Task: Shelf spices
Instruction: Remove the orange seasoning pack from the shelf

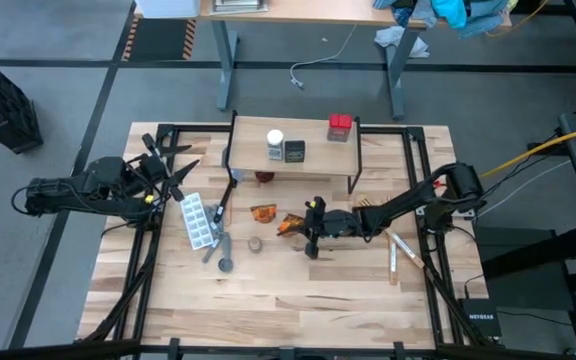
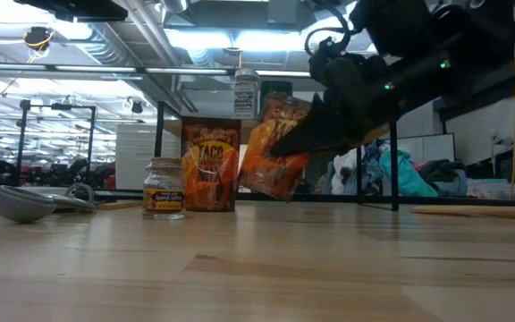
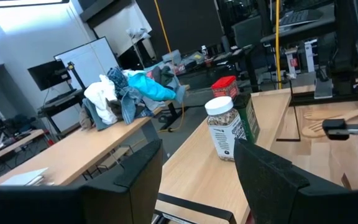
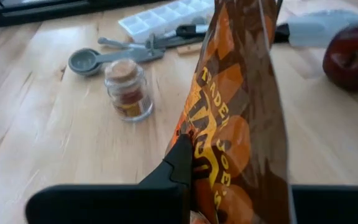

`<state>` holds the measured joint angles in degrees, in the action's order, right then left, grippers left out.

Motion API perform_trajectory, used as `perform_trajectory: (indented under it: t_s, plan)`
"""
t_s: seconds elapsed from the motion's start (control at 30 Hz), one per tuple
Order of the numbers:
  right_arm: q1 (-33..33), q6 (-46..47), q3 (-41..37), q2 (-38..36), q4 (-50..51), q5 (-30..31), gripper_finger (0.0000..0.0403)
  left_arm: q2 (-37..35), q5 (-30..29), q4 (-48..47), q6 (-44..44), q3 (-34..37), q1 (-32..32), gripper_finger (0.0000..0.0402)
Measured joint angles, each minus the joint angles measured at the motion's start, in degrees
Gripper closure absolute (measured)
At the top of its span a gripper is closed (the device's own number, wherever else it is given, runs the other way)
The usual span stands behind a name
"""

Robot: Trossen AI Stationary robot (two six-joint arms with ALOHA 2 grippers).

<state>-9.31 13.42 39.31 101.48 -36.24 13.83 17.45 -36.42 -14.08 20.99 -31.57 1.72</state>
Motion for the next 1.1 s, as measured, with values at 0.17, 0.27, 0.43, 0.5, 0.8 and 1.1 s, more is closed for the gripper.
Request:
perform_trajectory:
  t_s: [0.17,0.27,0.43,0.5,0.8,1.1]
  plan:
    - [2.32,-2.18,0.05,0.03,-0.88,-2.9,0.0381,0.0,0.34,-0.05,-0.03,0.0,0.0,0.021]
    - [3.41,-3.4,0.48,0.03,-1.21,-4.86,0.0381,0.0,0.42,-0.05,-0.22,0.0,0.0,0.021]
    - [3.35,-5.25,2.41,0.03,2.06,-5.93,0.0381,0.0,0.42,-0.07,-0.17,0.0,0.01,0.021]
    - [3.35,-5.74,3.22,0.12,4.05,-5.96,0.0381,0.0,0.44,-0.07,-0.17,0.0,0.02,0.021]
    - [3.35,-6.32,6.46,5.46,4.61,-5.78,0.0381,0.0,0.44,-0.44,-0.11,0.0,0.02,0.021]
    - [3.35,-8.38,8.91,5.56,8.84,-5.28,0.0379,0.0,0.44,-0.4,-0.22,0.0,0.02,0.021]
